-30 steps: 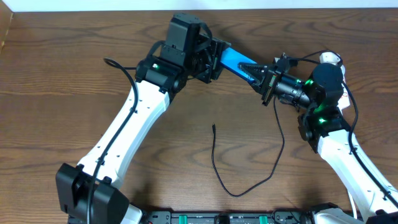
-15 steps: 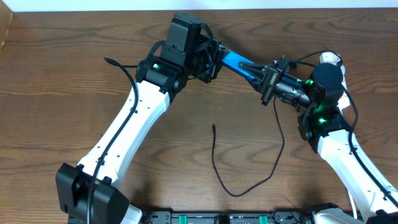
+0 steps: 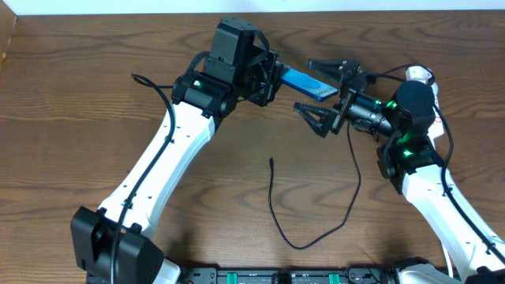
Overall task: Plug charger to phone and switch on socket
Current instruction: 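Rotate the phone between both grippers, then open the right gripper, then move the right gripper down to the black cable's USB-C plug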
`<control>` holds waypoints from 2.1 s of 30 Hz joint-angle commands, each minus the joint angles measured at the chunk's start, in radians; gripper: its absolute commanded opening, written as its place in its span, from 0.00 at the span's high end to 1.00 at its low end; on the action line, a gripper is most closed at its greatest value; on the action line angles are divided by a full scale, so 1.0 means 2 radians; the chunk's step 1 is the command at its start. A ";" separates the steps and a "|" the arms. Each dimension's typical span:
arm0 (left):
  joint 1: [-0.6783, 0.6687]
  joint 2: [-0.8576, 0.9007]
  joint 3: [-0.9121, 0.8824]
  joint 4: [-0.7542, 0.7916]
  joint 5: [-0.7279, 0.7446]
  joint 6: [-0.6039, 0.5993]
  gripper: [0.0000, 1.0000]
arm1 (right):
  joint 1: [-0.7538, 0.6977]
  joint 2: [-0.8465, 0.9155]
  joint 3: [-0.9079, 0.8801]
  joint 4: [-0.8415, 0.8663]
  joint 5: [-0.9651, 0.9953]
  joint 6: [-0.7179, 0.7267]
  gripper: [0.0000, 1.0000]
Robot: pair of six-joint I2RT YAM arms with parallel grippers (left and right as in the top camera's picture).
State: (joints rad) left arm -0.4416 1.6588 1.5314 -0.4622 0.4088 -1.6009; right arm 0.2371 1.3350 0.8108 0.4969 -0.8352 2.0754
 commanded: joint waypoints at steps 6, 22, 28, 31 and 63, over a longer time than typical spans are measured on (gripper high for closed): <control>0.059 -0.010 0.003 0.004 0.031 0.015 0.93 | -0.010 -0.001 0.009 0.000 -0.026 -0.110 0.01; 0.237 -0.010 0.003 0.004 0.448 0.439 0.93 | -0.025 -0.001 0.009 -0.113 -0.081 -0.457 0.01; 0.279 -0.010 0.003 0.004 0.499 0.502 0.93 | 0.021 -0.001 0.010 -0.176 -0.025 -0.517 0.01; 0.292 -0.010 0.003 0.004 0.499 0.501 0.93 | 0.056 -0.001 0.015 -0.222 0.037 -0.541 0.01; 0.302 -0.009 0.003 0.004 0.499 0.516 0.92 | 0.248 0.126 0.102 -0.500 0.369 -0.591 0.01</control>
State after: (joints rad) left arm 0.1616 1.6588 1.5314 -0.4603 1.3632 -0.5781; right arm 0.7166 1.5650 0.9997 -0.5018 -0.1627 0.8776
